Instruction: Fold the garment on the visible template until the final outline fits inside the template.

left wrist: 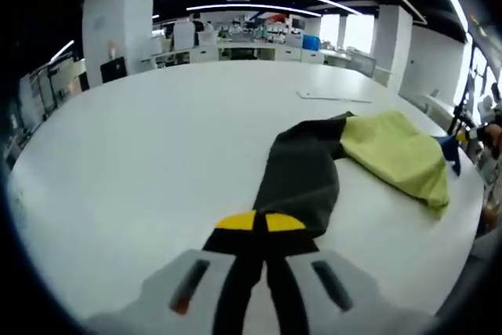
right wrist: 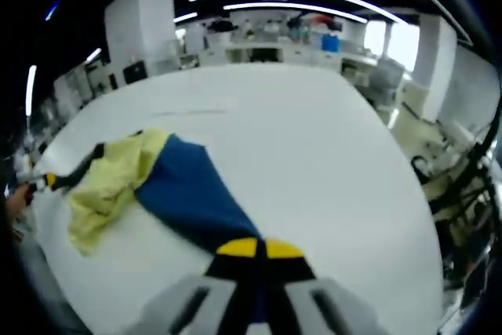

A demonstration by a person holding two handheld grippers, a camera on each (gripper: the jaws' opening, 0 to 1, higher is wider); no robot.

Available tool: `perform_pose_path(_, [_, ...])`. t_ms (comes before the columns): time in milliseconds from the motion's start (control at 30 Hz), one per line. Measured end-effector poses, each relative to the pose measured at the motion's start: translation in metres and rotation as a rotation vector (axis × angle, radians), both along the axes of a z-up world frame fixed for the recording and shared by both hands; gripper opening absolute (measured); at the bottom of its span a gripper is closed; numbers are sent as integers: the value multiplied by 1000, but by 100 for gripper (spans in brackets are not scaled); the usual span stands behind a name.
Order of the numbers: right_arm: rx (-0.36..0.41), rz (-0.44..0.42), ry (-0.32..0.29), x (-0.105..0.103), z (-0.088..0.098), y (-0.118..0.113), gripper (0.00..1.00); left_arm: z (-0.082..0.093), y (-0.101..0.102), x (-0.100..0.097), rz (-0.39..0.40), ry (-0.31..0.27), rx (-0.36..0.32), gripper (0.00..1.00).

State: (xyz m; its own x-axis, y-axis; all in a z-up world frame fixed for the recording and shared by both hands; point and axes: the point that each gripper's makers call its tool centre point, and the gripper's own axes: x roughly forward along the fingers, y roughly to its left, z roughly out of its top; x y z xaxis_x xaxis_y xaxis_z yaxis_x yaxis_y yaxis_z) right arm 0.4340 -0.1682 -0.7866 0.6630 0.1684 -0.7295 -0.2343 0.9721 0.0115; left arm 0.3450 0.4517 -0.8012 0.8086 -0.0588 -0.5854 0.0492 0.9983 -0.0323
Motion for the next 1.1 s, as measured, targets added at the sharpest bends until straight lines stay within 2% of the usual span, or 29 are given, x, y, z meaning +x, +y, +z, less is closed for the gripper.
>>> perform_pose_path(367, [-114, 11, 60, 9, -14, -35, 0, -8, 27, 4, 8, 52, 62, 0])
perform_pose_path(433, [-139, 10, 67, 5, -15, -39, 0, -9, 33, 4, 12, 61, 73, 0])
perform_pose_path(600, [-165, 0, 92, 6, -21, -56, 0, -9, 40, -1, 19, 79, 92, 0])
perform_pose_path(700, [-183, -2, 105, 6, -23, -62, 0, -13, 52, -2, 33, 91, 102, 0])
perform_pose_path(833, [-187, -10, 122, 5, -26, -67, 0, -16, 58, -4, 48, 100, 107, 0])
perform_pose_path(1100, [-168, 11, 109, 4, -22, -60, 0, -15, 57, -2, 42, 98, 117, 0])
